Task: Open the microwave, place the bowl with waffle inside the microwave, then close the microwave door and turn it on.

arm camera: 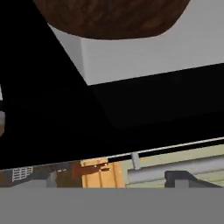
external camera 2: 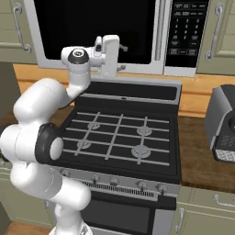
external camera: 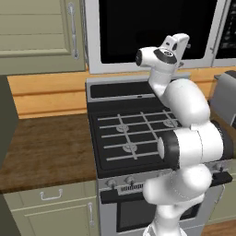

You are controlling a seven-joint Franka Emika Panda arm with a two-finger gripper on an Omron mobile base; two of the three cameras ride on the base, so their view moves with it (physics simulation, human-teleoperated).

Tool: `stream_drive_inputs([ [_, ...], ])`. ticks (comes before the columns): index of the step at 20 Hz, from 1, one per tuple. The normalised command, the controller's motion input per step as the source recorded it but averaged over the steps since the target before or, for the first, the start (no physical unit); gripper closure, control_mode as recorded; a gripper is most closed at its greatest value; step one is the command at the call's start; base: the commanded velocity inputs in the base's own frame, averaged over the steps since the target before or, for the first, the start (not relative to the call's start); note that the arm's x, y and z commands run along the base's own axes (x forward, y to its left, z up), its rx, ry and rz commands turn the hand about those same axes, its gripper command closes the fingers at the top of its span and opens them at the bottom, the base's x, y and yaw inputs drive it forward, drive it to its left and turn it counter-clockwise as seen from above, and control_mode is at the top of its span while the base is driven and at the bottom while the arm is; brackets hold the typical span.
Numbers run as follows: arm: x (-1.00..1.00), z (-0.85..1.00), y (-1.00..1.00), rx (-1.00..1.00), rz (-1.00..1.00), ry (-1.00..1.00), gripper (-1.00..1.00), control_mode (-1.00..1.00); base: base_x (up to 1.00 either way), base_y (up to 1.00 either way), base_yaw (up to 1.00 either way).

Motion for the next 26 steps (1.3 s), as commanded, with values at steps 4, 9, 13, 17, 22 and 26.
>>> stream_drive_inputs([
  [4, 0.32, 0.06, -0.53, 0.15, 0.12, 0.0, -1.0, -1.0, 0.0, 0.0, 0.0],
  [9, -0.27, 0.19, -0.27, 0.25, 0.18, -0.06, -1.0, -1.0, 0.0, 0.0, 0.0],
  [13, -1.0, 0.44, -0.49, 0.4, 0.38, -0.22, -1.0, -1.0, 0.0, 0.0, 0.0],
  [17, -0.99, 0.02, -0.86, 0.29, 0.44, -0.12, -1.0, -1.0, 0.0, 0.0, 0.0],
  [22, -0.49, 0.01, -0.96, 0.3, 0.3, -0.1, -1.0, -1.0, 0.0, 0.0, 0.0],
  [26, -0.01, -0.04, -0.35, 0.5, 0.01, 0.1, -1.0, -1.0, 0.0, 0.0, 0.0],
])
